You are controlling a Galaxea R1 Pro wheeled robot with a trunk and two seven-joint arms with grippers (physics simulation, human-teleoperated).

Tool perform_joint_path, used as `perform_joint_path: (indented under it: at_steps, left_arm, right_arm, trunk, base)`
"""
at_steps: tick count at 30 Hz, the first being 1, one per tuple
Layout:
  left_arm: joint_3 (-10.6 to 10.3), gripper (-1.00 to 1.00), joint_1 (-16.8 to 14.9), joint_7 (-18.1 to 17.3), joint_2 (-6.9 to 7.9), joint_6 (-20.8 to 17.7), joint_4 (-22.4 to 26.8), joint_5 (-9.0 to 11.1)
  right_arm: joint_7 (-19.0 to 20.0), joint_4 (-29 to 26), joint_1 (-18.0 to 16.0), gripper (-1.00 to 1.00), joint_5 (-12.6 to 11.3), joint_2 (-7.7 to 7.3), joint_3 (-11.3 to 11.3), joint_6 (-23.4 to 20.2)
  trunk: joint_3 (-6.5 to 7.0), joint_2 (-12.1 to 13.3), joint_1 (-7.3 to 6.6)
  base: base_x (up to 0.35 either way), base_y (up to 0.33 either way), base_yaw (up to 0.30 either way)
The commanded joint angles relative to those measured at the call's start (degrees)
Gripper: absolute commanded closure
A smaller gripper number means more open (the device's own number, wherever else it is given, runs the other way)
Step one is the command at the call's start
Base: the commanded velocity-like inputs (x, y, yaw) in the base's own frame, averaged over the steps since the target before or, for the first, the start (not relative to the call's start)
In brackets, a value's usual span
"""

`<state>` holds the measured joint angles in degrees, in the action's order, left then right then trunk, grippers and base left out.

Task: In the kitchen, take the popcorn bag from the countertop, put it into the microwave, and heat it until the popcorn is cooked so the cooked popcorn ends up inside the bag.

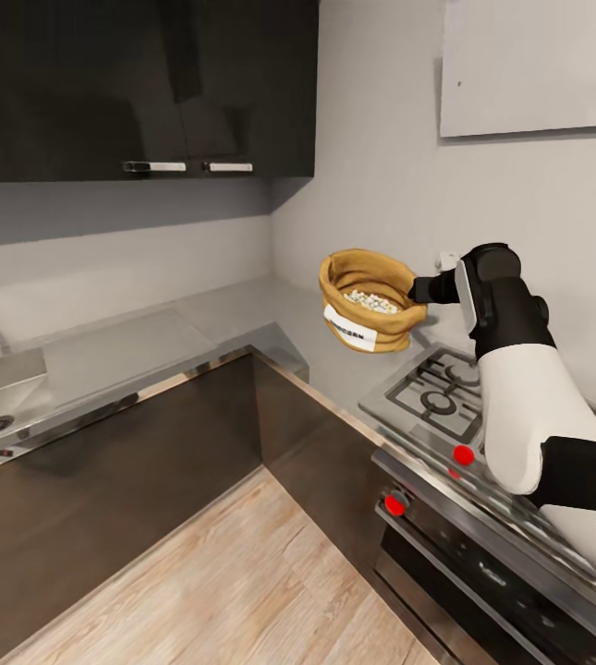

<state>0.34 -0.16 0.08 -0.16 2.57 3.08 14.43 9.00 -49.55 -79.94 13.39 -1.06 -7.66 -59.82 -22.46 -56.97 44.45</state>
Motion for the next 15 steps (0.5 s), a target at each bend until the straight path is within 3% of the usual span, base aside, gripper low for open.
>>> perform_joint_path:
  at_steps: [1,15]
  left_arm:
    - [0.01,-1.0,-0.02,0.01,0.0,0.16,-0.01,0.31]
    - [0.02,-1.0,-0.02,0.01,0.0,0.16,0.0,0.32]
  right_arm:
    - [0.51,-0.11,-0.04,1.0,0.58,0.01,-0.02,-0.18]
    - [-0.3,-2.61,-0.04,1.0,0.62,0.09,0.16,-0.18]
  trunk:
    - [0.03,-0.04,0.01]
    - [1.32,-0.04,0.01]
  base:
    - [0.0,0.0,0.0]
    - [0.0,0.0,0.0]
